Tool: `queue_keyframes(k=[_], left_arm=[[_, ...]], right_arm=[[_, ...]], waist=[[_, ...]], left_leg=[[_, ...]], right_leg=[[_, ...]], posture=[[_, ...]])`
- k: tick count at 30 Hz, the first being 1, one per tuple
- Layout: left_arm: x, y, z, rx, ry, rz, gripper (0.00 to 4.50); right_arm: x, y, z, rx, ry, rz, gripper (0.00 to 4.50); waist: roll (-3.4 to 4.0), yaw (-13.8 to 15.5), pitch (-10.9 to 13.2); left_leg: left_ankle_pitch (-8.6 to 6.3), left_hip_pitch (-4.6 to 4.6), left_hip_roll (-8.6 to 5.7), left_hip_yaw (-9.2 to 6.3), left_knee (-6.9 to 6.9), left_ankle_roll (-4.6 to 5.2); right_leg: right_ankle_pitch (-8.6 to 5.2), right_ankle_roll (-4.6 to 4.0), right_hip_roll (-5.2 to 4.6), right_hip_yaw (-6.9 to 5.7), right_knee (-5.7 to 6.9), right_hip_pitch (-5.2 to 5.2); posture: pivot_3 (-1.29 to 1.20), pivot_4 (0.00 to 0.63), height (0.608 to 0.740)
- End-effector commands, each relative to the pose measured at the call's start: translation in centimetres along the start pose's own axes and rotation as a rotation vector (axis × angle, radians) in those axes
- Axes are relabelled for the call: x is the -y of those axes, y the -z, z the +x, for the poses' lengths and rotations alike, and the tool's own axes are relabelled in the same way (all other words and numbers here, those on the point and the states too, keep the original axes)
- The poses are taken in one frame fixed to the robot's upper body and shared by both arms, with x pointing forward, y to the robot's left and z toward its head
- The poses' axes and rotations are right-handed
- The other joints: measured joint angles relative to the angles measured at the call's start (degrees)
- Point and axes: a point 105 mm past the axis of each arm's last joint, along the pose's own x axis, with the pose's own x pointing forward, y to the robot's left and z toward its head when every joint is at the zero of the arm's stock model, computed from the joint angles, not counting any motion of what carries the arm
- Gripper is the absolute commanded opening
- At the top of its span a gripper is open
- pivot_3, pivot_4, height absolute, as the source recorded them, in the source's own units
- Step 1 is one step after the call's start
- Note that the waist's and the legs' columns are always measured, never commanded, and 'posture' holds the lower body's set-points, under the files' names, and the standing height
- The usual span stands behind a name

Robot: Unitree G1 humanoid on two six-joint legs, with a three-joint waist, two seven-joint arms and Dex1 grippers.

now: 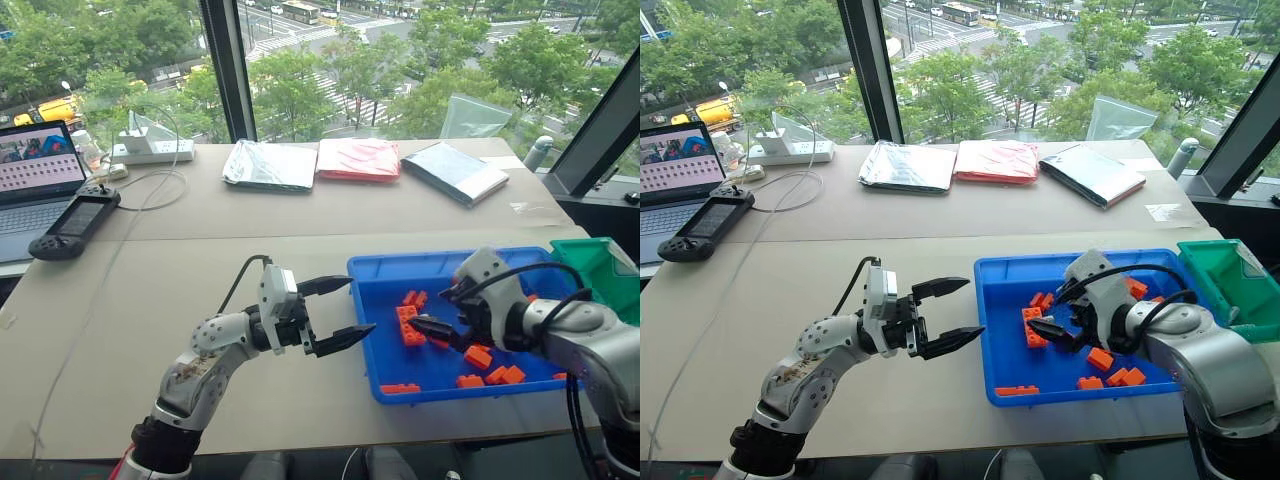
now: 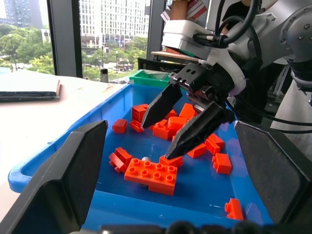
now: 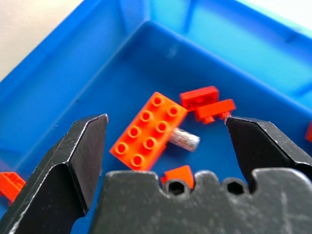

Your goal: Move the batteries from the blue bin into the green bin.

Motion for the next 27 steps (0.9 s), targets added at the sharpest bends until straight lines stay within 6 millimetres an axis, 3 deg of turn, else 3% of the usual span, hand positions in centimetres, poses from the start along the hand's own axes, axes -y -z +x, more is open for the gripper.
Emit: queue_keyframes(k=[1,6,11,18,27], left_arm=[[-0.2,-0.7,0.0,0.020,0.008,0.030,4.50],[-0.3,-0.7,-0.1,0.014,0.013,0.030,4.50],[-0.3,-0.8,-0.3,0.000,0.026,0.031,4.50],[-0.2,-1.1,-0.7,-0.015,0.038,0.037,4.50],[-0.1,-1.1,-1.0,-0.024,0.044,0.036,4.50]], right_arm=[[-1.7,-0.5,-0.4,0.030,0.069,-0.022,4.47],[-3.2,0.5,-0.5,-0.044,0.137,-0.070,4.47],[-4.4,1.0,1.0,-0.068,0.183,-0.053,4.47],[-2.9,1.9,1.4,-0.122,0.357,-0.078,4.47],[-1.0,0.7,0.6,-0.072,0.480,-0.046,4.47]], waist=[[0.00,-0.08,0.00],[0.00,-0.15,-0.01],[-0.01,-0.20,-0.01],[-0.01,-0.22,-0.01],[-0.01,-0.32,-0.01]], left_leg=[[0.00,0.00,0.00,0.00,-0.01,0.00],[0.01,-0.13,0.01,-0.04,-0.02,-0.01],[0.01,-0.11,0.01,-0.05,0.00,-0.02],[0.02,-0.19,-0.03,-0.04,-0.01,-0.03],[0.02,-0.21,-0.03,-0.03,-0.02,-0.03]], right_leg=[[0.00,0.00,0.01,0.00,0.01,-0.02],[0.00,-0.02,0.01,-0.01,0.07,-0.19],[-0.01,-0.03,0.05,-0.03,0.08,-0.20],[-0.01,-0.04,0.02,-0.02,0.12,-0.32],[-0.01,-0.04,0.03,-0.01,0.13,-0.36]], posture=[[0.00,0.150,0.740],[0.00,0.150,0.740],[0.00,0.150,0.740],[0.00,0.150,0.740],[0.00,0.150,0.740]])
